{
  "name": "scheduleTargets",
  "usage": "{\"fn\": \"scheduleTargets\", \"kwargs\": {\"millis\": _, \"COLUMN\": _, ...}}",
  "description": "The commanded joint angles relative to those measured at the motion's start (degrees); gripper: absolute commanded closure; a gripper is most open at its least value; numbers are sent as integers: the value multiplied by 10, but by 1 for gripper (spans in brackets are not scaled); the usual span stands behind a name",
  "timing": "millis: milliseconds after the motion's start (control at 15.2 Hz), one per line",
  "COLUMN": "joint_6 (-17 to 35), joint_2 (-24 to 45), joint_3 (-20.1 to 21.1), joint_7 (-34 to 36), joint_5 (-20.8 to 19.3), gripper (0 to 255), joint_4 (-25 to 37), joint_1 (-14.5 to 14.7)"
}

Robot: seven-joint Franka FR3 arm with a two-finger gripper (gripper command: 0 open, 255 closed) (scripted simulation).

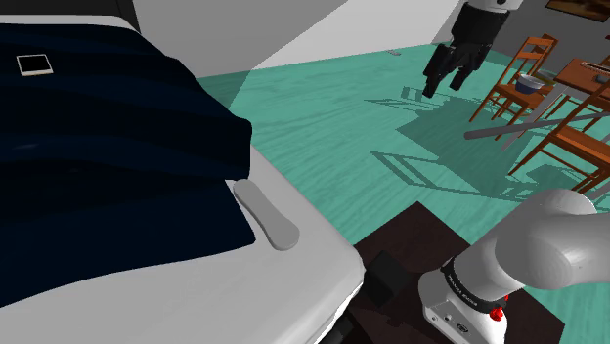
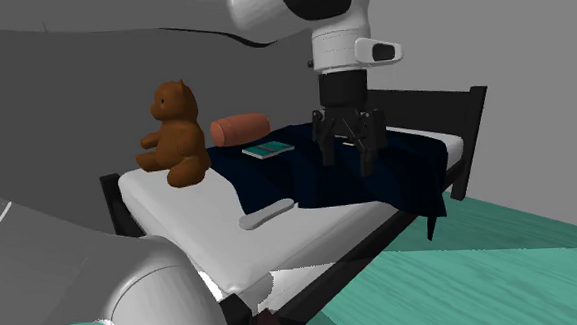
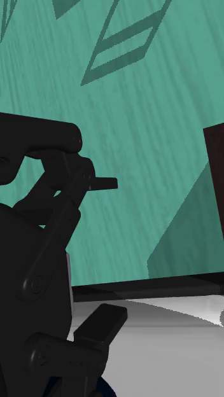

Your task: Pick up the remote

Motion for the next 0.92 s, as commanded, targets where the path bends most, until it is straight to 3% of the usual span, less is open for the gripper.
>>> {"fn": "scheduleTargets", "kwargs": {"millis": 0, "joint_6": 0, "joint_2": 0, "joint_3": 0, "joint_7": 0, "joint_5": 0, "gripper": 0, "joint_4": 0, "joint_1": 0}}
{"fn": "scheduleTargets", "kwargs": {"millis": 858, "joint_6": 150, "joint_2": 85, "joint_3": 115, "joint_7": 115, "joint_5": 85, "gripper": 0, "joint_4": -71, "joint_1": 63}}
